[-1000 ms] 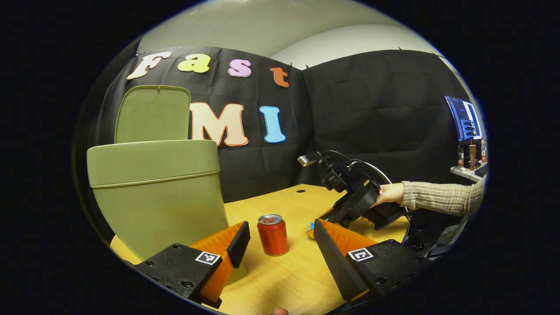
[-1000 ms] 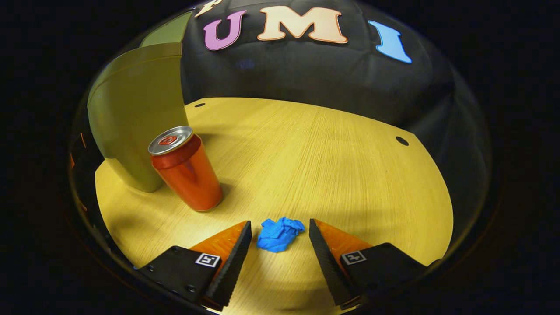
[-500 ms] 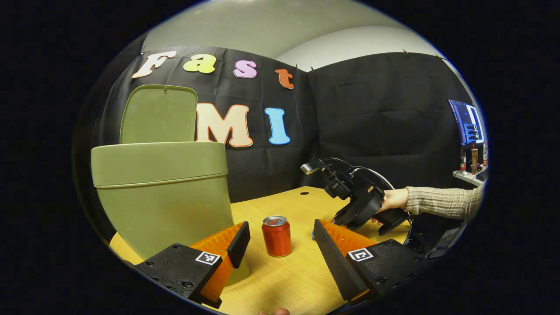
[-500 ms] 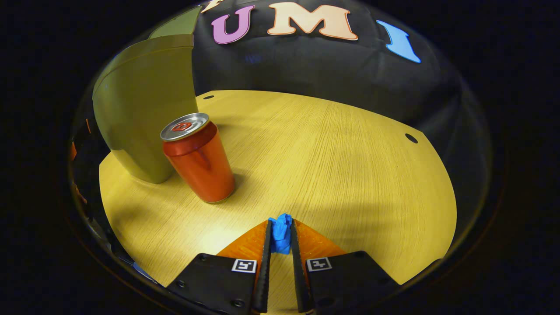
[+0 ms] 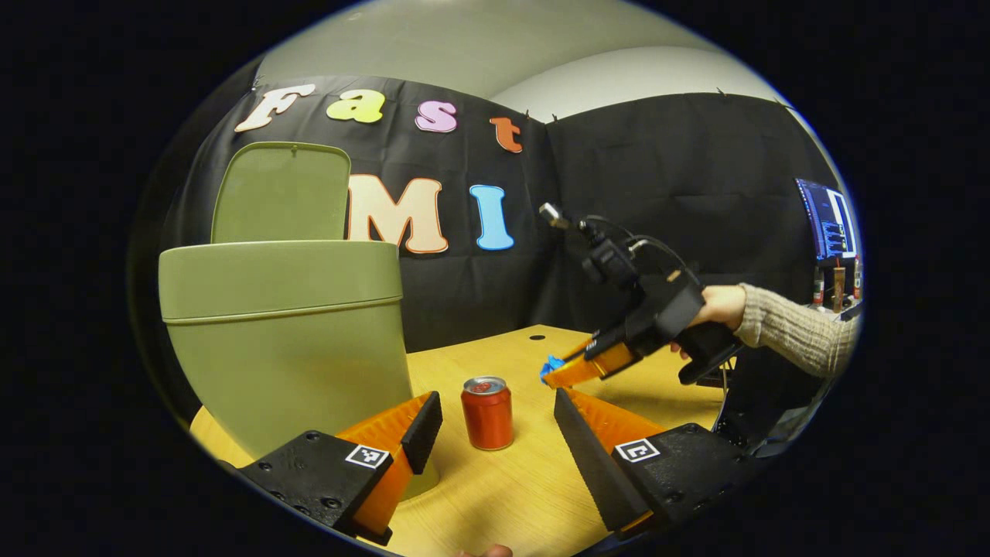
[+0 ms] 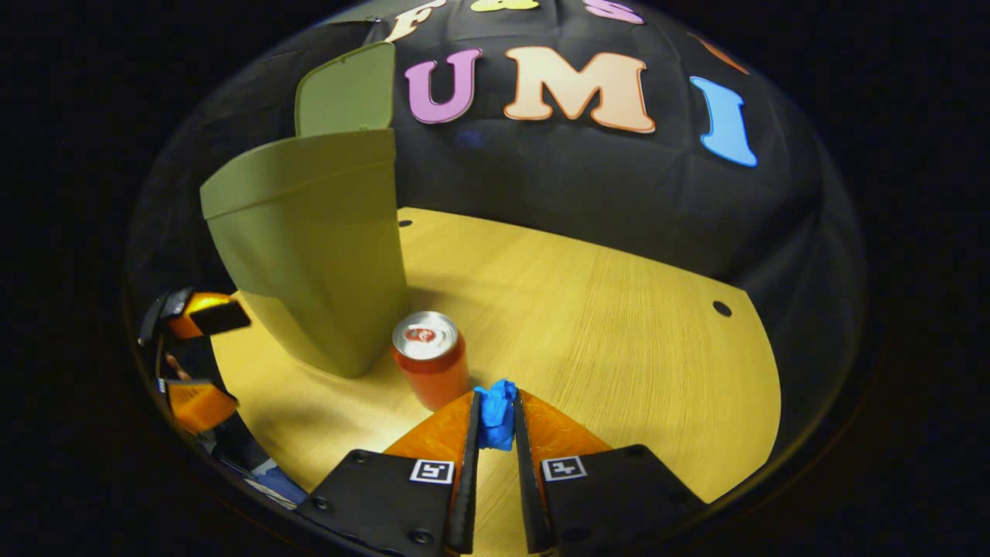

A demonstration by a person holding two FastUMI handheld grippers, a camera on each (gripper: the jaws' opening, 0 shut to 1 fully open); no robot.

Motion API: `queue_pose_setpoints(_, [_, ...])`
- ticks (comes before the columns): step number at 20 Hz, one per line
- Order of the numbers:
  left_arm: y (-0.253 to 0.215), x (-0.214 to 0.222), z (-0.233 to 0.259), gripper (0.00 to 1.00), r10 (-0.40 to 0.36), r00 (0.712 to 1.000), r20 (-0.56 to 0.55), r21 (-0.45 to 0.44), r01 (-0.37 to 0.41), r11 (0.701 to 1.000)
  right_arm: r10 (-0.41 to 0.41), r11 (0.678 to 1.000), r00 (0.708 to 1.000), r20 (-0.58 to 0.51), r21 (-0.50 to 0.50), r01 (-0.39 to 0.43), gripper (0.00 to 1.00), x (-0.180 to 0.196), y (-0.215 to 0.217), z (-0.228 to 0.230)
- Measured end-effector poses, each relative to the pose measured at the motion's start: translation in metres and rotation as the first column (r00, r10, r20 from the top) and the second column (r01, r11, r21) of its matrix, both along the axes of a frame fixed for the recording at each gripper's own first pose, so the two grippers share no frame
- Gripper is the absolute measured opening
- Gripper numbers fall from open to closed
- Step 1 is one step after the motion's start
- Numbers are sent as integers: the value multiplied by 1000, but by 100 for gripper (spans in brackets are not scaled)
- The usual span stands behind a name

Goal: Press the lid of the desktop garbage bin to open it, pick up the crumpled paper on the desktop and throw it into the bin, then pick up the pop can on the desktop and drop it into the bin, and finally close the garbage bin lid.

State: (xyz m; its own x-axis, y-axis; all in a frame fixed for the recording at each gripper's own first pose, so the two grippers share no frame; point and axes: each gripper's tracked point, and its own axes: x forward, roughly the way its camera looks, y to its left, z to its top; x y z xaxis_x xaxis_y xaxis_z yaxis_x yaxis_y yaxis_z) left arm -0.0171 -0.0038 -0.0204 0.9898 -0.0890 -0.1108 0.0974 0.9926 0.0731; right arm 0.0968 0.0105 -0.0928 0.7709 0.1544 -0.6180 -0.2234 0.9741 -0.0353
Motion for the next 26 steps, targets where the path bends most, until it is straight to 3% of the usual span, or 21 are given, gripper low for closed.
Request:
queue_pose_setpoints(7, [-9,-6,6,90,-23,1000,6,13,23,1000,112,993,979,173,11,-116,24,33,64,114])
queue_pose_setpoints(14, [-15,-7,7,90,-46,999,-5,-20,46,999,239,967,902,360,-6,-254,27,63,148,213])
queue_pose_setpoints(20, [-13,-5,9,90,-35,999,-18,-39,35,999,320,939,877,358,7,-345,27,78,216,208])
queue_pose_setpoints(23, [-7,-5,12,90,-24,1000,-16,-38,24,999,318,939,881,351,9,-343,27,92,228,197])
queue_pose_setpoints(24, [-6,-4,9,90,-20,1000,-17,-38,20,999,317,941,879,356,0,-339,35,96,231,196])
queue_pose_setpoints(26, [-4,-4,8,90,-18,1000,-19,-40,17,999,309,945,879,364,-15,-326,35,104,234,193])
